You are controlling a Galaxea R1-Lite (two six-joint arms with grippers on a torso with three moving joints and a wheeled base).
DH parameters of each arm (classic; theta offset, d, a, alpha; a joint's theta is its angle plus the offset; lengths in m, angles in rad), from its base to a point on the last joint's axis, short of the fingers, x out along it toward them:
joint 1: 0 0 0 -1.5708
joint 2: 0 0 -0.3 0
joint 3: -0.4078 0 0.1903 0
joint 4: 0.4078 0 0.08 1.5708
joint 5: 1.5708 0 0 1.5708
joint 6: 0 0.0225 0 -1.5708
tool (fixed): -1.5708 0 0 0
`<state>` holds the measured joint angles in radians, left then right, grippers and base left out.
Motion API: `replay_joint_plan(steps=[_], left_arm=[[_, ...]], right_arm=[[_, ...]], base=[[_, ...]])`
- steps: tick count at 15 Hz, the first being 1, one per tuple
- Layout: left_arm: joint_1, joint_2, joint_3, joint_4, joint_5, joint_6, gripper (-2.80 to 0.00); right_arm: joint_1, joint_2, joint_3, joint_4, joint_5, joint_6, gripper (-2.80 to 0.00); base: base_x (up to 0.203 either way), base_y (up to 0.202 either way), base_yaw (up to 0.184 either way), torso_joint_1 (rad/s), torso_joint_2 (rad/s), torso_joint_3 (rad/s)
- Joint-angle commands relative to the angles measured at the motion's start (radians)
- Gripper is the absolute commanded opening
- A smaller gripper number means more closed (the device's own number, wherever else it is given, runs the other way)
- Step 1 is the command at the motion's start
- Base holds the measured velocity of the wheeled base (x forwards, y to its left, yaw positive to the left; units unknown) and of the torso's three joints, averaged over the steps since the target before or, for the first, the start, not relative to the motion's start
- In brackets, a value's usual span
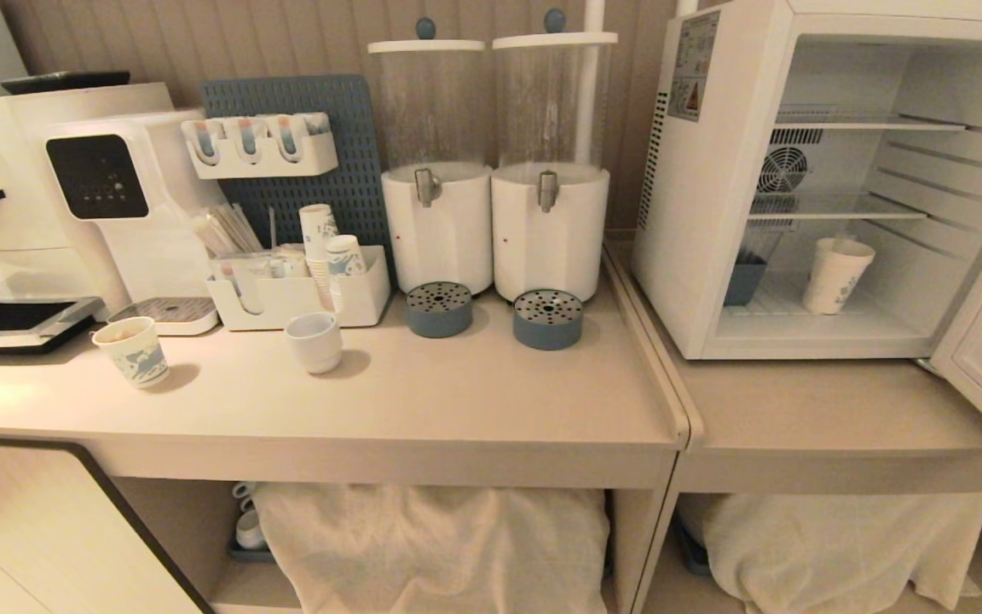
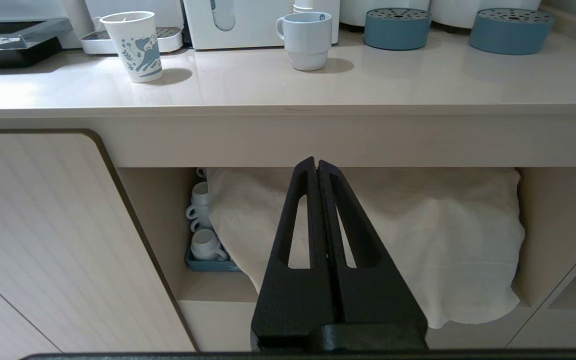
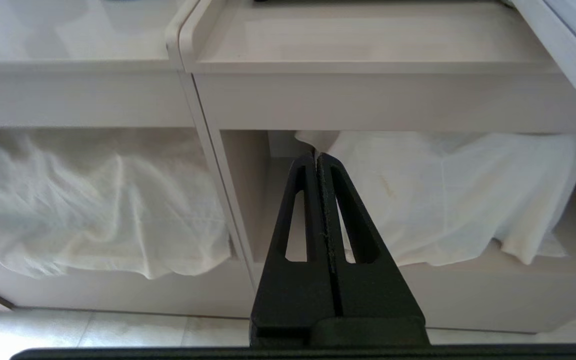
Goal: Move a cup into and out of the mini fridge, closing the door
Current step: Close the freezer door
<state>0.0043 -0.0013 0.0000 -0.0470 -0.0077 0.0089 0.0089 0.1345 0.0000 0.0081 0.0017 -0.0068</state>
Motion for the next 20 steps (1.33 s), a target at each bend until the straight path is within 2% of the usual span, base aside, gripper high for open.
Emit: replay_joint_plan(steps=[1,11,17,20], left_arm=[[0.0,0.001,0.017,-0.001,0.0,0.005,-2.8],[-0.001,0.001,0.017,-0.001,0.0,0.009,-2.8],[-0.001,0.001,0.017,-0.001,-0.002,0.001,-2.8],[0.0,0.001,0.017,-0.001,-0.002,0.002,-2.8]], right_arm=[[0.0,0.002,0.002,-0.002,0.0,0.01,-2.8],[0.0,0.004,0.002,-0.002,0.0,0.011,-2.8],[0.0,0.002,0.002,-0.002,0.0,0.011,-2.8],[0.0,0.004,0.002,-0.002,0.0,0.011,-2.8]], base=[[0.0,0.0,0.0,0.0,0.0,0.0],[-0.005,0.0,0.0,0.0,0.0,0.0],[-0.174,0.0,0.002,0.001,0.0,0.003],[-0.021,0.0,0.001,0.0,0.0,0.001]])
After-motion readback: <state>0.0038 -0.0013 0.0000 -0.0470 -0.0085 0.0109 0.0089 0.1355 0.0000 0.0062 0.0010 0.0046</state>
